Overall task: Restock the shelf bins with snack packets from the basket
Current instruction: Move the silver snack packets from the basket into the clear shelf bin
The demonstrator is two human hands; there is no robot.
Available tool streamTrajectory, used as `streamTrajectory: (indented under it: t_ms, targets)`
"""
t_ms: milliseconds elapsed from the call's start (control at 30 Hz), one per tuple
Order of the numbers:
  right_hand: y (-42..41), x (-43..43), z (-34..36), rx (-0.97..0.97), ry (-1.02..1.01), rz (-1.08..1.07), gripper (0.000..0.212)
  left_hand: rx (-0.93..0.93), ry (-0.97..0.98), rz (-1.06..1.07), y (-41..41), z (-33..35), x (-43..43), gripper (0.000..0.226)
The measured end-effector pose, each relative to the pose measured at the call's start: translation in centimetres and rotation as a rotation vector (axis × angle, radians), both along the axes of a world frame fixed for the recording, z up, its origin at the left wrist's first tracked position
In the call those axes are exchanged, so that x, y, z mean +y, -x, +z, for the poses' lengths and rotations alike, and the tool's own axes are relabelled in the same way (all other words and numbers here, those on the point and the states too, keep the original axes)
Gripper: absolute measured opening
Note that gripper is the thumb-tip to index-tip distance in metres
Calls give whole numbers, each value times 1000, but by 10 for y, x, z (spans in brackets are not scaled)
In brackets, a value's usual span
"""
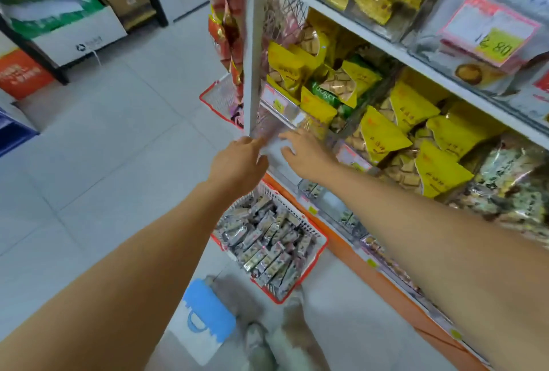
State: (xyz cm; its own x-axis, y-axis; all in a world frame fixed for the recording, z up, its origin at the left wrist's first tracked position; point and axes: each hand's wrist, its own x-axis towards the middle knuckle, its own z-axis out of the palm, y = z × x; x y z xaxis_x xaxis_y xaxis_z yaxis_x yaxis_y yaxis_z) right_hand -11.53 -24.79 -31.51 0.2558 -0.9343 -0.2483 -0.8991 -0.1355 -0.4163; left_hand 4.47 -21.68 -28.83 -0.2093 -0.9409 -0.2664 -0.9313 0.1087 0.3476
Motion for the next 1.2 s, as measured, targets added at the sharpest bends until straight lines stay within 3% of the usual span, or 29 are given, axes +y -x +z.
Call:
streamTrajectory:
  t_ms: [267,633,767,900,1000,1133,1200]
  targets:
    - [3,-4,-139,11,-202,6,36,11,-207,72,-8,-150,-2,42]
    - [5,40,-408,37,-464,-170,27,-67,-530,79,-18,-402,43,43]
    - [-1,41,-475,11,-640,-231,48,-86,-545,93,-23,-468,52,50]
    - [-13,35,-516,-65,-734,-317,53,-86,-528,143,-23,-513,58,54]
    - [-22,36,-540,0,-710,-317,45,-123,-479,164,-21,-533,63,54]
    - [-25,50,-550,-10,-499,-425,12,-75,-478,190,-17,-542,69,36]
    - [-23,58,-539,-86,-456,-439,17,-30,-470,207,-18,-539,71,32]
